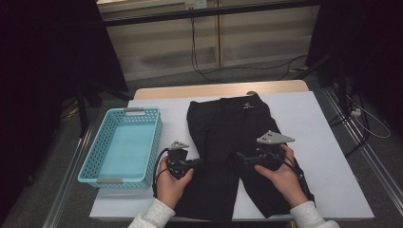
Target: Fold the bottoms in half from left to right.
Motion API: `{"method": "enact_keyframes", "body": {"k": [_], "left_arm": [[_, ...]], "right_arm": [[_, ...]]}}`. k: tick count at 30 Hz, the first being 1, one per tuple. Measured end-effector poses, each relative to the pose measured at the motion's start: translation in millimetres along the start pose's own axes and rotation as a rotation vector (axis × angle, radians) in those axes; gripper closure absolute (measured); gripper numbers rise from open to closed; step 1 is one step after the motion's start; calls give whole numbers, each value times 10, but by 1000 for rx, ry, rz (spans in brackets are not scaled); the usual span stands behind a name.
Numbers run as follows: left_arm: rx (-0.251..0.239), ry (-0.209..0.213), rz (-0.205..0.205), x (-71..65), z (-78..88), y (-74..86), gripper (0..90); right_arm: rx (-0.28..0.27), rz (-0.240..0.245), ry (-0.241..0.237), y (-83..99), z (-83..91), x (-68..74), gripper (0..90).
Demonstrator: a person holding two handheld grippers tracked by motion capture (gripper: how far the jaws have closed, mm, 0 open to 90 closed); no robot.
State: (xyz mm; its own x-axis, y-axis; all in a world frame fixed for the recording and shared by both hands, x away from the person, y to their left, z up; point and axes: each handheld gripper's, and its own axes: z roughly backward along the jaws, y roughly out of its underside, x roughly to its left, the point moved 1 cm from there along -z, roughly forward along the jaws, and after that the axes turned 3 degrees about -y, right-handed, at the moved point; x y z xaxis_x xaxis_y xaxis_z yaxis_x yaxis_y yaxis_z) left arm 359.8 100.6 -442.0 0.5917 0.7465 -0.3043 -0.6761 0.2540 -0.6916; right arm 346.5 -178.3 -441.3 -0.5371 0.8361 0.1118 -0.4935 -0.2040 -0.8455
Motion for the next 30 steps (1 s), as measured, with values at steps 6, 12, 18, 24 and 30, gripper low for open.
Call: {"method": "enact_keyframes", "body": {"k": [6,12,18,24,30], "left_arm": [[1,4,-22,-60,-73,32,892],[-9,7,-21,-60,-81,39,891],[-17,5,-35,-72,-94,40,891],[-23,11,-38,-83,-115,50,890],[-26,16,-46,-98,-121,54,890]], "right_arm": [[18,21,-9,-108,-195,39,133],[22,30,-29,-232,-376,114,145],[33,40,-49,-331,-534,224,150],[51,58,-70,-387,-680,349,163],[65,49,-90,-399,-783,407,199]]}}
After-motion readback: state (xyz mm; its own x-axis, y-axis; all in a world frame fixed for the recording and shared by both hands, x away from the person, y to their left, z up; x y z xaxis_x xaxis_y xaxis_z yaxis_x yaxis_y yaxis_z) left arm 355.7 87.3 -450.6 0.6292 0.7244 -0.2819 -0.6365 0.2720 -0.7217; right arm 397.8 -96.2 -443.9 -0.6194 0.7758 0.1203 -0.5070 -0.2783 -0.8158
